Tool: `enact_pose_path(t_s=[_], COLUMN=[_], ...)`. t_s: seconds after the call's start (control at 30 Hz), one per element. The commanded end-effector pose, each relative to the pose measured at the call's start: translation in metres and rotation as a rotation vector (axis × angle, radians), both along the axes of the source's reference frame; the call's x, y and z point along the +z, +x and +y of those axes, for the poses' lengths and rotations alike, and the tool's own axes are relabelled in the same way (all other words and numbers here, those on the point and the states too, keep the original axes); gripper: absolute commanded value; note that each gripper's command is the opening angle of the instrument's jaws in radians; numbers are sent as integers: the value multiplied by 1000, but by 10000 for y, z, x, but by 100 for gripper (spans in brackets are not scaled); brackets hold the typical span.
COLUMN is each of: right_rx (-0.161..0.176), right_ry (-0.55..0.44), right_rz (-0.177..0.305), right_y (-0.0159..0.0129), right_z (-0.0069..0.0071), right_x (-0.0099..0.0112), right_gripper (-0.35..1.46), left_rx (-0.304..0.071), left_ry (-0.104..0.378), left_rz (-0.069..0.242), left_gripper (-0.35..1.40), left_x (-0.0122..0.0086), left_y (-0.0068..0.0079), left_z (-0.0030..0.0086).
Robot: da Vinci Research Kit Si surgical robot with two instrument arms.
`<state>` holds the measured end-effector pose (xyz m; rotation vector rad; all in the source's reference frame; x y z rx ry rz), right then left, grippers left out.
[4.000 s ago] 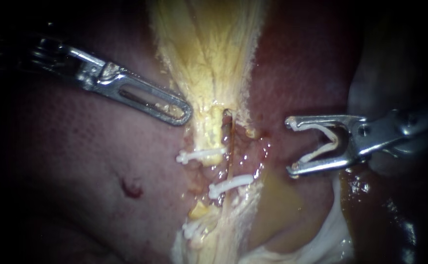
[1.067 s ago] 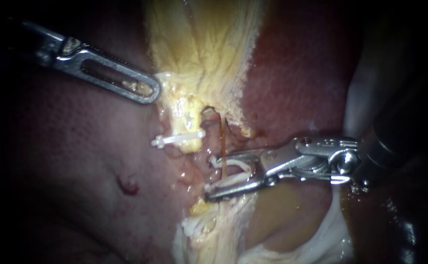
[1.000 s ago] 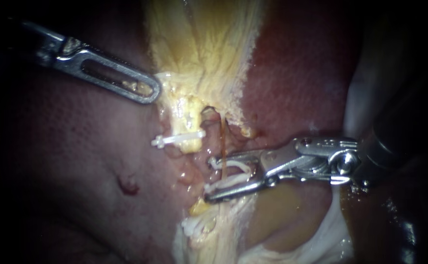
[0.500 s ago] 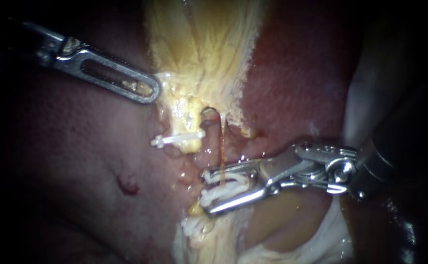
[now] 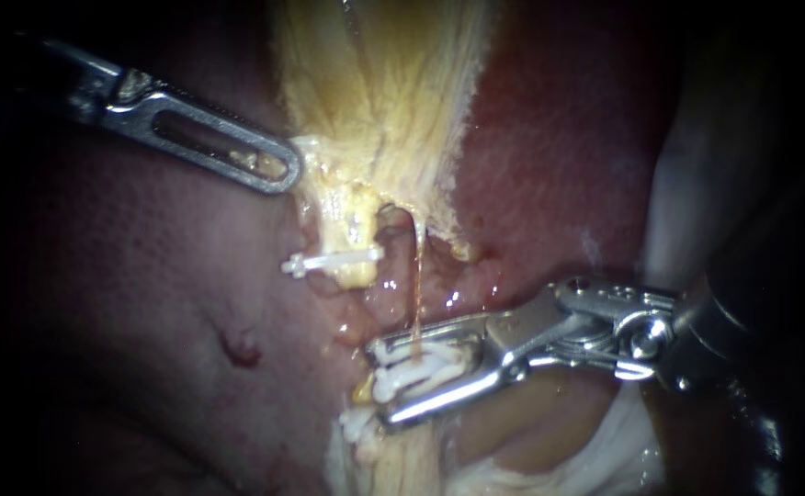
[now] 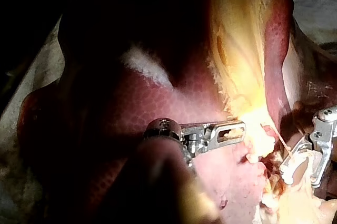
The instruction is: Clipping second clip right tube
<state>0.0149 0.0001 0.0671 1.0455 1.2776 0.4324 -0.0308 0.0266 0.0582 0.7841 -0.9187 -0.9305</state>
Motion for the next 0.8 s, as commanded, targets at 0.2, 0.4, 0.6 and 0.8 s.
enact_pose_path(t_s=[0.2, 0.4, 0.6, 0.8], right_rx=[6, 5, 4, 1], right_ry=[-2, 0, 1, 5], right_rz=[-4, -3, -2, -6], right_y=[-7, -11, -13, -16], right_z=[1, 4, 5, 6], right_x=[3, 2, 3, 4], right_gripper=[26, 4, -18, -35], left_rx=[0, 0, 0, 0], left_ry=[0, 0, 0, 0], left_rz=[0, 0, 0, 0], left_gripper=[-35, -35, -35, -35], left_x=[0, 0, 1, 1], left_y=[0, 0, 0, 0], left_z=[0, 0, 0, 0])
